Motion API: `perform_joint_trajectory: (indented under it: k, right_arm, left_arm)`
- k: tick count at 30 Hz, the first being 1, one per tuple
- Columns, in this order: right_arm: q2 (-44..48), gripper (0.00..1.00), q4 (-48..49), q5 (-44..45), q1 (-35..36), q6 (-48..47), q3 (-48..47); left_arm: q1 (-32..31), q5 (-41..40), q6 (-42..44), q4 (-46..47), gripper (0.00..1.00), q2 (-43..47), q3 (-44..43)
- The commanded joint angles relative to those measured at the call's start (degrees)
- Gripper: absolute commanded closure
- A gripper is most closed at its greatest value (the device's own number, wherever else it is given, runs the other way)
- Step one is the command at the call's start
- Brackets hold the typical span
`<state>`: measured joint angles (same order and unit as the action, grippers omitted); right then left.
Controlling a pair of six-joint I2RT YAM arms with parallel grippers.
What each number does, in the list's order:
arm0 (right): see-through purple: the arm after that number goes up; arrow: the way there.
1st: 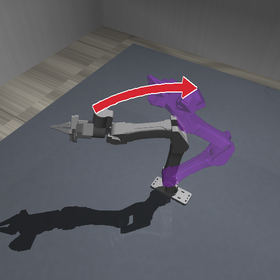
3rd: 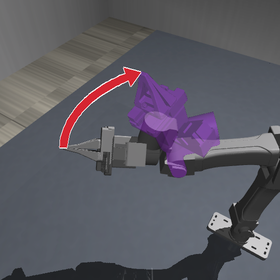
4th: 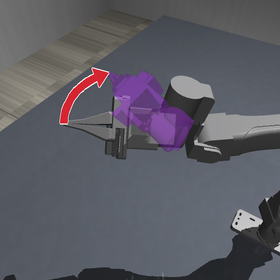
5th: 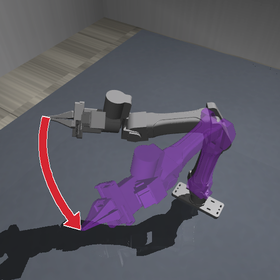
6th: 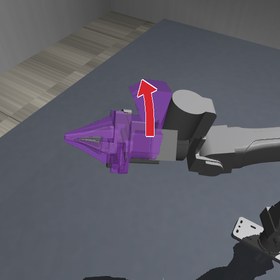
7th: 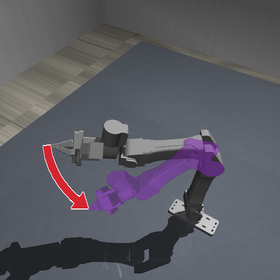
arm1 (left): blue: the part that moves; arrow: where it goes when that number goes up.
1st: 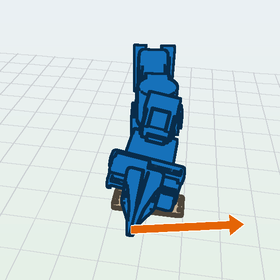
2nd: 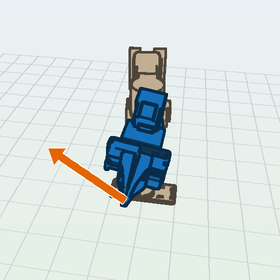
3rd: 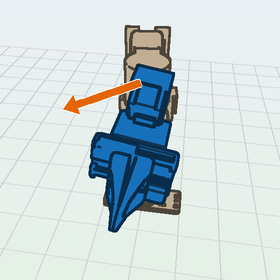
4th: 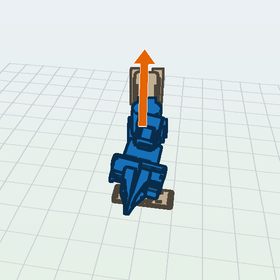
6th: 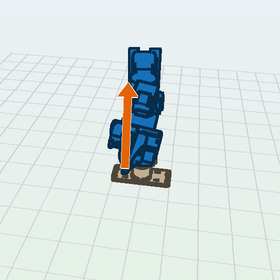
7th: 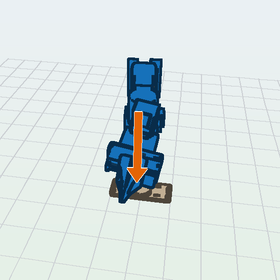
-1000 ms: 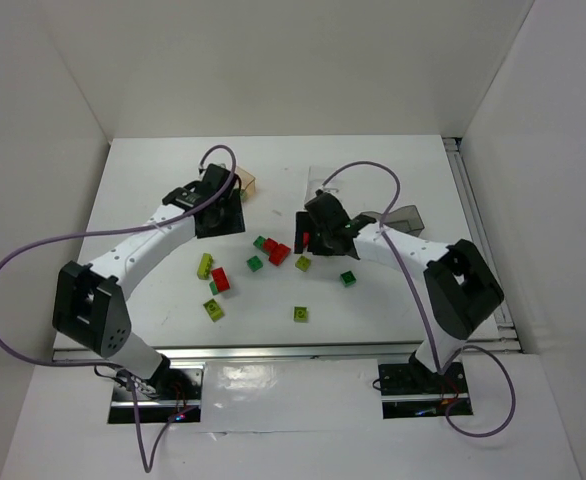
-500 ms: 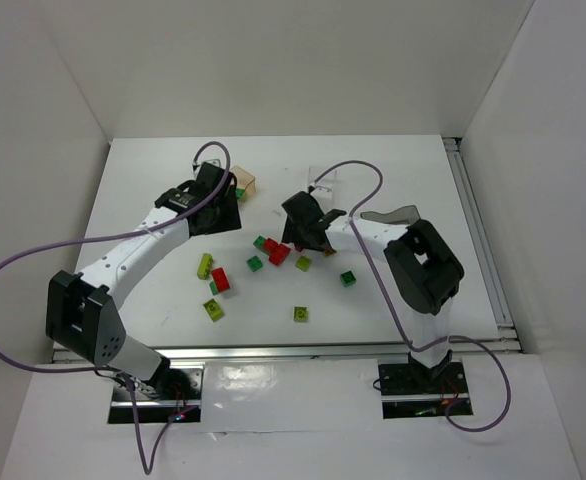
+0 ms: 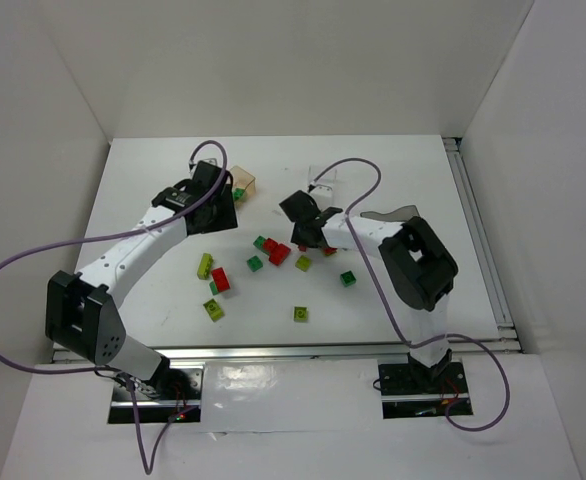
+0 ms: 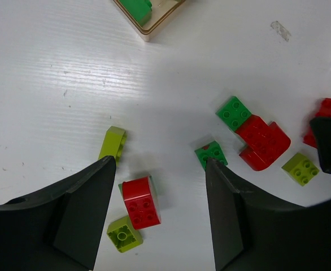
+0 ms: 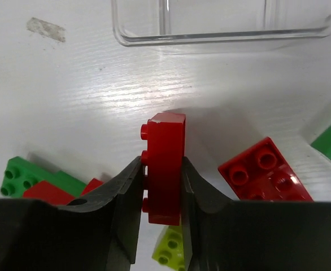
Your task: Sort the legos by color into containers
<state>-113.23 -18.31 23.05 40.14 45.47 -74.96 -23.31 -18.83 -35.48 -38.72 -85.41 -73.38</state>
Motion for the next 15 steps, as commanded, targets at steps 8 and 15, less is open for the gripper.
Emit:
perform_joint_trajectory:
  k: [8, 15]
  right_arm:
    - [18.23, 0.83, -0.23, 5.69, -3.04, -12.68, -1.57]
    - [5.15, 0.83, -0.77, 2.44, -10.51, -19.63, -13.54]
  left_arm:
    - [1.78, 0.37, 1.47, 1.01, 0.26, -0.28, -0.27]
    - [2.30, 1.08, 1.47, 1.01, 0.26, -1.43, -0.97]
